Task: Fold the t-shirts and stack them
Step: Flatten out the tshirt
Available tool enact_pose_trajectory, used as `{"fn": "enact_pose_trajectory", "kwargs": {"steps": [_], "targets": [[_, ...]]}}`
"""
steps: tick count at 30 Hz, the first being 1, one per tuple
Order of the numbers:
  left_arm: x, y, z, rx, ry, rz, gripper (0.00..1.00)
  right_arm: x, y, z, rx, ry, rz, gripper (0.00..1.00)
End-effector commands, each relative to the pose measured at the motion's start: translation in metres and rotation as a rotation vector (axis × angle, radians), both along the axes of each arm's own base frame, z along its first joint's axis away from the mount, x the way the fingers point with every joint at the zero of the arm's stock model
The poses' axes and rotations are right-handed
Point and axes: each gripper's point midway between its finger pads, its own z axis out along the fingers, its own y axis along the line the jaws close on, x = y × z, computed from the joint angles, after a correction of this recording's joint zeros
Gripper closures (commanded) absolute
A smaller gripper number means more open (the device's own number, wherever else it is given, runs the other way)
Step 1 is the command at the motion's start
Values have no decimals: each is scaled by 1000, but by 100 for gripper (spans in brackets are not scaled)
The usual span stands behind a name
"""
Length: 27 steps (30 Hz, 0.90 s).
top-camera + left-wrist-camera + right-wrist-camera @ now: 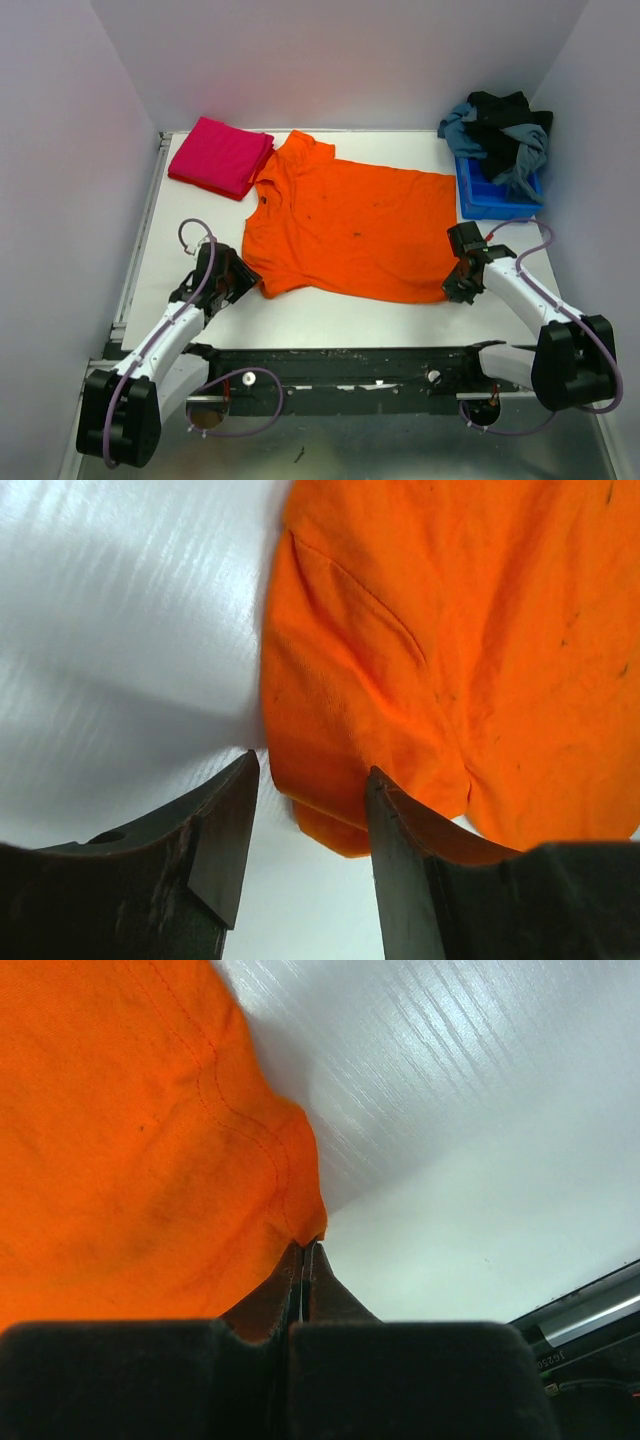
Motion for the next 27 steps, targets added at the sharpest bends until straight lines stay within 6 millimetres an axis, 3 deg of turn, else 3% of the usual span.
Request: {"fn": "enact_pose_trajectory", "kwargs": {"steps": [1, 4, 7, 9, 10, 17, 23, 25, 27], "targets": [[3, -16, -1, -72, -5, -19, 42, 2, 1, 2, 13, -22, 8, 99], [10, -18, 5, -73, -27, -26, 48, 3, 2, 2, 16, -27, 12, 99], [25, -20, 27, -61, -90, -48, 71, 1, -1, 1, 2, -19, 6, 99], [33, -21, 41, -54, -119, -56, 91, -1, -3, 1, -10, -13, -6, 99], [36, -20, 47, -46, -127, -55, 95, -1, -4, 3, -13, -18, -14, 99], [47, -11, 61, 33, -141, -52, 93, -1, -8, 8, -28, -46, -45, 97], [70, -32, 63, -47, -175, -100, 95, 4, 1, 7, 23, -76, -17, 97], [69, -31, 57, -19, -123, -112, 88, 8, 7, 9, 48, -85, 40, 91], [61, -25, 51, 12, -94, -103, 70, 8, 8, 12, 55, -99, 59, 57]]}}
